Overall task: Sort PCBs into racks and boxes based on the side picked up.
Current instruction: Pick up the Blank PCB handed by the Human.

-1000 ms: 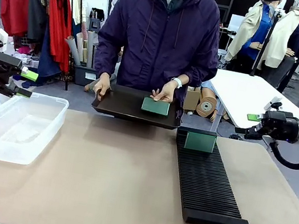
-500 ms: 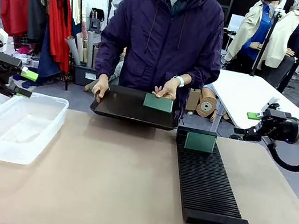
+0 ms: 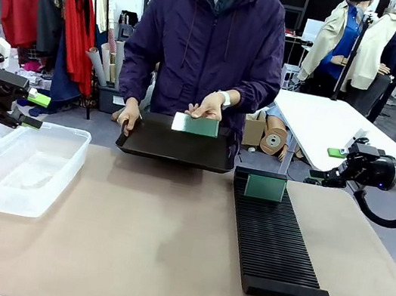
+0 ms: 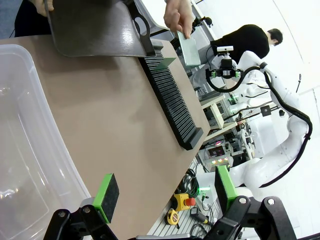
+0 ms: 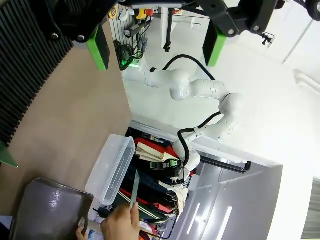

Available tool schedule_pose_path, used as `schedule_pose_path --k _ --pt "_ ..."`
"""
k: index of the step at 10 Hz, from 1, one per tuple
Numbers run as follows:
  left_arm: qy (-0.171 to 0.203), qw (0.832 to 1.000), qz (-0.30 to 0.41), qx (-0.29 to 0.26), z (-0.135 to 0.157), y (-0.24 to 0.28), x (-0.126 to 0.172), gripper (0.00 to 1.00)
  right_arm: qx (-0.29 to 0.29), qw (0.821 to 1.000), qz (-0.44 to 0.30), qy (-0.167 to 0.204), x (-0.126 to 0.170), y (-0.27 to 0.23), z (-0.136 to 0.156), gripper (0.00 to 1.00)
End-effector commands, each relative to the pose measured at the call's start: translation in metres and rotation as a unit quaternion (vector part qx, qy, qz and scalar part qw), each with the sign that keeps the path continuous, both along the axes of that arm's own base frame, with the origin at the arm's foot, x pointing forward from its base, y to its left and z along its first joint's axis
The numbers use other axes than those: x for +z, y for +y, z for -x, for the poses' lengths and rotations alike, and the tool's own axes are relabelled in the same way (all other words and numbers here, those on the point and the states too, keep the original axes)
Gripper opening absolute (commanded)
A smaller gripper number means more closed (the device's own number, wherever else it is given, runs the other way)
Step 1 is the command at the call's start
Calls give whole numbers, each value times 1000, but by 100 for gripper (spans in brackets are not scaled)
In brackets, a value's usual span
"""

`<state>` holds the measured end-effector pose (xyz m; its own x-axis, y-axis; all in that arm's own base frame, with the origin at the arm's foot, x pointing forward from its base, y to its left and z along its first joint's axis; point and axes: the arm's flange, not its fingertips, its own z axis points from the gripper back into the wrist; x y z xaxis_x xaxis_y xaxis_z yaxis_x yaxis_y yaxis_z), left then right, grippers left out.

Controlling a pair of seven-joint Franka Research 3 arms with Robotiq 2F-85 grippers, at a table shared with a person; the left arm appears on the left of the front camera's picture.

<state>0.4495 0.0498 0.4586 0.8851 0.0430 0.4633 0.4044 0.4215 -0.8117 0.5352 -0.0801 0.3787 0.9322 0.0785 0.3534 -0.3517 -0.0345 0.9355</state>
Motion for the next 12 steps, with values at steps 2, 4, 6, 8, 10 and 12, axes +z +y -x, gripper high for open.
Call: schedule_pose_path --k 2,4,6,8,10,12 --pt "-1 1000 0 1 0 1 2 100 -3 1000 3 -10 1 0 -1 100" --pt "-1 1000 0 1 0 1 2 100 -3 1000 3 -10 1 0 -1 100" --pt "-1 1000 0 1 0 1 2 100 -3 1000 3 -10 1 0 -1 100" --pt "-1 1000 0 1 0 1 2 100 -3 1000 3 -10 1 0 -1 100" --pt "-1 1000 0 1 0 1 2 100 -3 1000 3 -10 1 0 -1 100" --pt "-1 1000 0 1 0 1 2 100 -3 1000 3 -10 1 0 -1 100"
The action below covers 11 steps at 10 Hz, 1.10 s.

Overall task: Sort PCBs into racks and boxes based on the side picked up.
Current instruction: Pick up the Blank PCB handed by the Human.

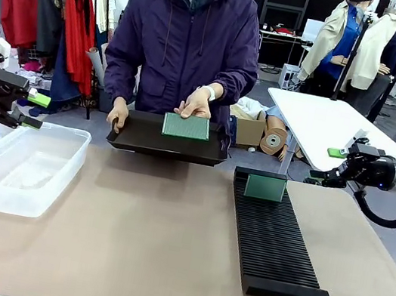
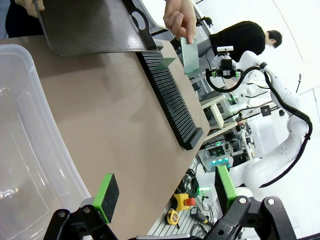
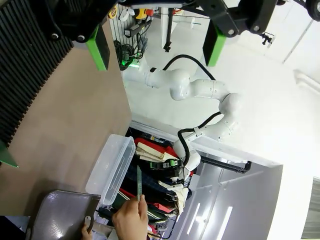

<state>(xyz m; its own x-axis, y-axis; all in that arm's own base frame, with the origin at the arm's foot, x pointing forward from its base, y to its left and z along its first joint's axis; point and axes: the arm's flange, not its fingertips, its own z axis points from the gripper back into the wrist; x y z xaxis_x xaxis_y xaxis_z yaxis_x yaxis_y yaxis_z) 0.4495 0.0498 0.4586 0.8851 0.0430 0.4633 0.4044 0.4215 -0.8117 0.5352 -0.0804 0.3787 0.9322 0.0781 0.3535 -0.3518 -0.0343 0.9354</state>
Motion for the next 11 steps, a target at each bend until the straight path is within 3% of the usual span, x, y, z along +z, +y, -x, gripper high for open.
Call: schedule_pose_path --k 1,11 --pt "-1 1000 0 1 0 1 2 100 -3 1000 3 -10 1 1 -1 100" --pt "-1 1000 0 1 0 1 2 100 -11 1000 9 5 6 11 -6 100"
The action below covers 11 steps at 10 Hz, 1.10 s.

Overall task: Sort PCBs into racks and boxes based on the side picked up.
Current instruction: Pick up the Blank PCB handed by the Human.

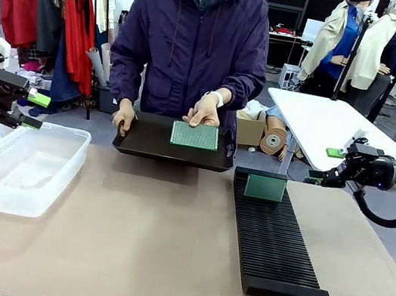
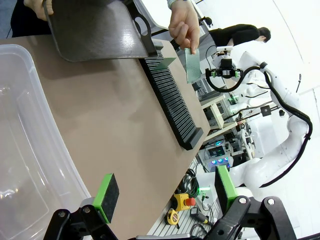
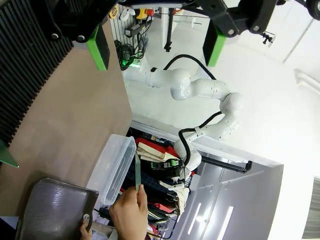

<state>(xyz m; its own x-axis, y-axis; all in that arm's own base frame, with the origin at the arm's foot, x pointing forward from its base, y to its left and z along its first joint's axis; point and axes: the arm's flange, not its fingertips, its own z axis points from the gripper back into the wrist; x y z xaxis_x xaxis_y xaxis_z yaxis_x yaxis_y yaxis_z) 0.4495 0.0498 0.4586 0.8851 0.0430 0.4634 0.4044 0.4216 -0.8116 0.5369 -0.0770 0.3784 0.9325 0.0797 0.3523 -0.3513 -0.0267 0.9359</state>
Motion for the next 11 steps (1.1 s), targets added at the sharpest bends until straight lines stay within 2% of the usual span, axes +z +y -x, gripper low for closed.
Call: schedule_pose_path --k 1,8,11 --pt "-1 1000 0 1 0 1 2 100 -18 1000 1 11 9 16 -8 100" --pt "-1 1000 0 1 0 1 2 100 -51 996 65 27 34 82 -8 100" --pt "-1 1000 0 1 0 1 2 100 -57 995 78 25 35 109 -19 100"
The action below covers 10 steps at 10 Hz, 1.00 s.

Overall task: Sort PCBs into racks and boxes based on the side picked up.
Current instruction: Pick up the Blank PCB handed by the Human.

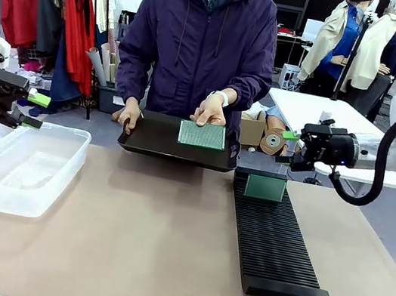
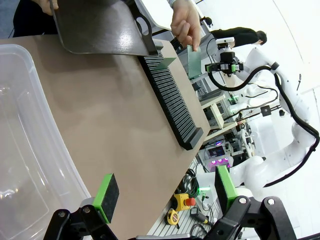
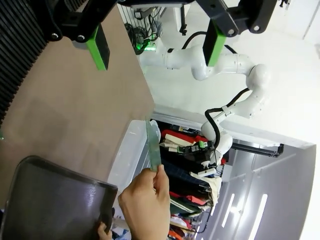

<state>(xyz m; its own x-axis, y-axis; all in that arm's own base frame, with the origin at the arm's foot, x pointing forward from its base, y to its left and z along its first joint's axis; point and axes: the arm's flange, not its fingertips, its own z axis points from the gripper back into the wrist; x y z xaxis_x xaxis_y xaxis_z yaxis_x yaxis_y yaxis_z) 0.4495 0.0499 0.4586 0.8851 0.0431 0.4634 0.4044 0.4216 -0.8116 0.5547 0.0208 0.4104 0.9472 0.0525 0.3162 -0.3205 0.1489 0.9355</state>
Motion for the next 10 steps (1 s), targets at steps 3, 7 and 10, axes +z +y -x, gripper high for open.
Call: schedule_pose_path --k 3,7,10 --pt "-1 1000 0 1 0 1 2 100 -33 999 -9 -1 -1 35 -13 100" --pt "-1 1000 0 1 0 1 2 100 -34 999 -12 -8 -15 64 -30 100" --pt "-1 1000 0 1 0 1 2 100 -48 998 -15 -32 -22 84 -43 100"
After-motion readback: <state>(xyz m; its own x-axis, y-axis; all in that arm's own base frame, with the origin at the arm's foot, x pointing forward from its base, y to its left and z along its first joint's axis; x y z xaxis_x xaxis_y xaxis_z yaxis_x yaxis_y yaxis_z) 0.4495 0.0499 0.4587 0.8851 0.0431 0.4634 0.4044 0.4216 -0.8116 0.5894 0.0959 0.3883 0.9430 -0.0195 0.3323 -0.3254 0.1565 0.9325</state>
